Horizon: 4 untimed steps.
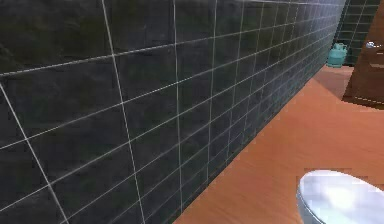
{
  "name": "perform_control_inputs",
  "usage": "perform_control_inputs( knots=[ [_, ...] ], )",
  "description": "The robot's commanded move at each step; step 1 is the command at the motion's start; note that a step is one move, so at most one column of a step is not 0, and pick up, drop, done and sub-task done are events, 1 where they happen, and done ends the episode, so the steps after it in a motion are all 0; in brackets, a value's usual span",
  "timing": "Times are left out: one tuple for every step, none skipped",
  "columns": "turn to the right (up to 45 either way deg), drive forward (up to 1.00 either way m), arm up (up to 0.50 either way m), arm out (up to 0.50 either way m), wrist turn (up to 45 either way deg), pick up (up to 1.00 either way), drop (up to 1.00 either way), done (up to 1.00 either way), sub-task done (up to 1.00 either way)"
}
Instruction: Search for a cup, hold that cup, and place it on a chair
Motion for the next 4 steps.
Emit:
perform_control_inputs(
  knots=[
    [15.0, 0.00, 0.00, 0.00, 0.0, 0.00, 0.00, 0.00, 0.00],
    [0.0, 0.80, 0.00, 0.00, 0.0, 0.00, 0.00, 0.00, 0.00],
    [27.0, 0.00, 0.00, 0.00, 0.0, 0.00, 0.00, 0.00, 0.00],
    [0.0, 1.00, 0.00, 0.00, 0.0, 0.00, 0.00, 0.00, 0.00]
  ],
)
